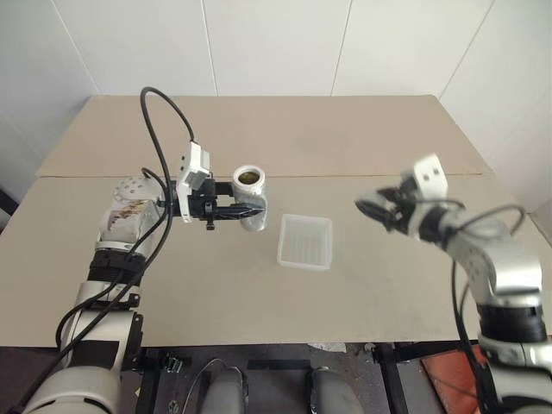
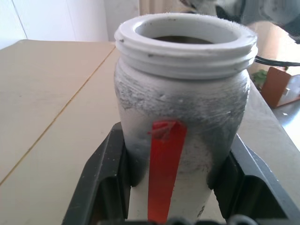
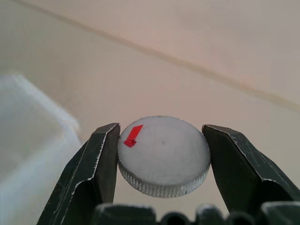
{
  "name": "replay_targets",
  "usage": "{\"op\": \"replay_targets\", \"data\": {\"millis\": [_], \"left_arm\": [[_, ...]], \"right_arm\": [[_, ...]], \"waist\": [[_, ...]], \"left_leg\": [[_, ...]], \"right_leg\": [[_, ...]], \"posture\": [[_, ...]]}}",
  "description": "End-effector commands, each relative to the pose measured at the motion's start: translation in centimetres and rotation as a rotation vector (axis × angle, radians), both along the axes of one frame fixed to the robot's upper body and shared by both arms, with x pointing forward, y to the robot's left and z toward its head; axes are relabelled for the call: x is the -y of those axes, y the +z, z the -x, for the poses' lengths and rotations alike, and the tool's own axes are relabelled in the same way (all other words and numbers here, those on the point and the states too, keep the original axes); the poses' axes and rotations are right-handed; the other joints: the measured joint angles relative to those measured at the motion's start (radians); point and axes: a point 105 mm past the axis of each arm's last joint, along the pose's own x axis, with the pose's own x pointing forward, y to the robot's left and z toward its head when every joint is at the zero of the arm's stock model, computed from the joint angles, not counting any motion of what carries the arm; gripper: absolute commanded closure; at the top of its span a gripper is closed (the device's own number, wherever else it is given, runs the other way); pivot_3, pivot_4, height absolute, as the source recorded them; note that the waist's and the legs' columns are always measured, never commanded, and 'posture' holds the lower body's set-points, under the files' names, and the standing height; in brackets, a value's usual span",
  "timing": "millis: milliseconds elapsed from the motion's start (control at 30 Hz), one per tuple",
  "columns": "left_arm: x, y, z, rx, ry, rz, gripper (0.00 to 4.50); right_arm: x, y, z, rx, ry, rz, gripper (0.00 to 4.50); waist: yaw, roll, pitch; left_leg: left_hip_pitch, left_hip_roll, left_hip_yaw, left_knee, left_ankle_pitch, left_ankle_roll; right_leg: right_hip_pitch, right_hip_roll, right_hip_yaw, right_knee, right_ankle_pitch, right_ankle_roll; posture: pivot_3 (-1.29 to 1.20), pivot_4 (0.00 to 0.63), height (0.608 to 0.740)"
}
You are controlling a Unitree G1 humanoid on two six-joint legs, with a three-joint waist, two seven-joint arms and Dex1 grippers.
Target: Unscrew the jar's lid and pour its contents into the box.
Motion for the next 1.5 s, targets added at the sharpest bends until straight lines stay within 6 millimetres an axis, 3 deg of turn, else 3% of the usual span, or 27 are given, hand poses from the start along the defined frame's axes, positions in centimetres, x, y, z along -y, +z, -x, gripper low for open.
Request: {"op": "replay_targets", "data": {"millis": [33, 167, 300, 367, 467, 567, 800, 967, 1067, 1133, 1233, 1500], "left_arm": [[0.2, 1.5, -0.3, 0.07, 0.01, 0.018, 2.57], [0.8, 1.8, -0.9, 0.097, 0.034, 0.029, 2.57], [1.5, 1.8, -1.5, 0.161, 0.079, 0.015, 2.57], [2.1, 1.8, -2.0, 0.263, 0.123, -0.02, 2.57], [3.4, 1.8, -2.9, 0.537, 0.186, -0.139, 2.57], [4.8, 1.8, -3.9, 0.972, 0.225, -0.348, 2.57], [8.6, 2.0, -4.5, 1.709, 0.075, -0.58, 2.57], [10.6, 1.8, -4.5, 2.083, -0.123, -0.629, 2.57], [11.5, 1.6, -4.2, 2.192, -0.17, -0.593, 2.57], [11.7, 1.0, -4.8, 2.244, -0.221, -0.66, 2.57], [13.0, 2.2, -5.1, 2.31, -0.185, -0.656, 2.57], [13.6, 1.2, -4.3, 2.276, -0.217, -0.588, 2.57]], "right_arm": [[-0.3, 0.7, 0.4, 0.099, -0.01, 0.082, 1.39], [0.2, -1.7, 0.8, 0.046, -0.011, 0.133, 0.1], [0.6, -0.7, 1.4, 0.054, 0.024, 0.124, 0.04], [0.0, 1.7, 2.2, 0.07, 0.1, 0.072, 0.04], [-1.8, 5.1, 4.1, 0.041, 0.294, -0.042, 0.04], [-3.3, 7.0, 6.0, -0.045, 0.465, -0.084, 0.04], [-4.3, 8.0, 6.1, -0.132, 0.538, -0.053, 0.04], [-4.5, 8.5, 6.0, -0.126, 0.545, -0.06, 0.04], [-4.7, 8.6, 5.9, -0.125, 0.545, -0.08, 0.04], [-4.8, 8.7, 5.8, -0.117, 0.538, -0.094, 0.04], [-4.8, 8.8, 5.7, -0.112, 0.522, -0.113, 0.04], [-4.9, 9.0, 6.0, -0.101, 0.511, -0.13, 0.04]], "waist": [[-0.006, 0.0, 0.0], [-0.006, 0.0, 0.0], [0.001, 0.0, 0.0], [0.006, 0.0, 0.0], [0.01, 0.0, 0.0], [0.016, 0.0, 0.0], [0.031, -0.001, 0.001], [0.034, -0.002, 0.001], [0.034, -0.002, 0.001], [0.034, -0.002, 0.001], [0.033, -0.002, 0.001], [0.031, -0.002, 0.001]], "left_leg": [[0.002, 0.0, 0.001, 0.0, 0.0, 0.0], [0.006, 0.0, 0.0, 0.0, 0.0, 0.0], [0.004, 0.0, 0.0, 0.0, 0.0, 0.0], [0.003, 0.0, 0.0, 0.0, 0.0, 0.0], [0.003, 0.0, 0.0, 0.0, 0.0, 0.0], [0.004, 0.0, -0.001, 0.0, 0.0, 0.0], [0.002, -0.002, 0.0, 0.0, 0.0, 0.0], [0.0, -0.002, 0.001, 0.001, 0.0, 0.0], [-0.002, -0.002, 0.001, 0.001, 0.0, 0.0], [-0.002, -0.002, 0.001, 0.001, 0.0, 0.0], [-0.002, -0.002, 0.001, 0.001, 0.0, 0.0], [-0.004, -0.002, 0.001, 0.001, 0.0, 0.0]], "right_leg": [[0.001, 0.0, 0.001, 0.0, 0.0, 0.0], [0.004, 0.001, 0.001, 0.0, 0.0, 0.001], [0.003, 0.001, 0.001, -0.001, 0.0, 0.001], [0.003, 0.0, 0.001, -0.002, 0.0, 0.001], [0.003, 0.0, 0.001, -0.002, 0.0, 0.001], [0.005, 0.0, 0.0, -0.003, 0.0, 0.0], [0.004, -0.001, 0.0, -0.005, 0.001, 0.002], [0.003, -0.002, 0.0, -0.004, 0.001, 0.004], [0.001, -0.002, 0.0, -0.004, 0.001, 0.004], [0.001, -0.003, 0.0, -0.004, 0.001, 0.004], [0.0, -0.002, -0.001, -0.004, 0.001, 0.004], [-0.001, -0.003, -0.001, -0.003, 0.001, 0.004]], "posture": [[0.0, 0.15, 0.74], [0.0, 0.15, 0.74], [0.0, 0.15, 0.74], [0.0, 0.15, 0.74], [0.0, 0.15, 0.74], [0.0, 0.15, 0.74], [0.0, 0.15, 0.74], [0.0, 0.15, 0.74], [0.0, 0.15, 0.74], [0.0, 0.15, 0.74], [0.0, 0.15, 0.74], [0.0, 0.15, 0.74]]}}
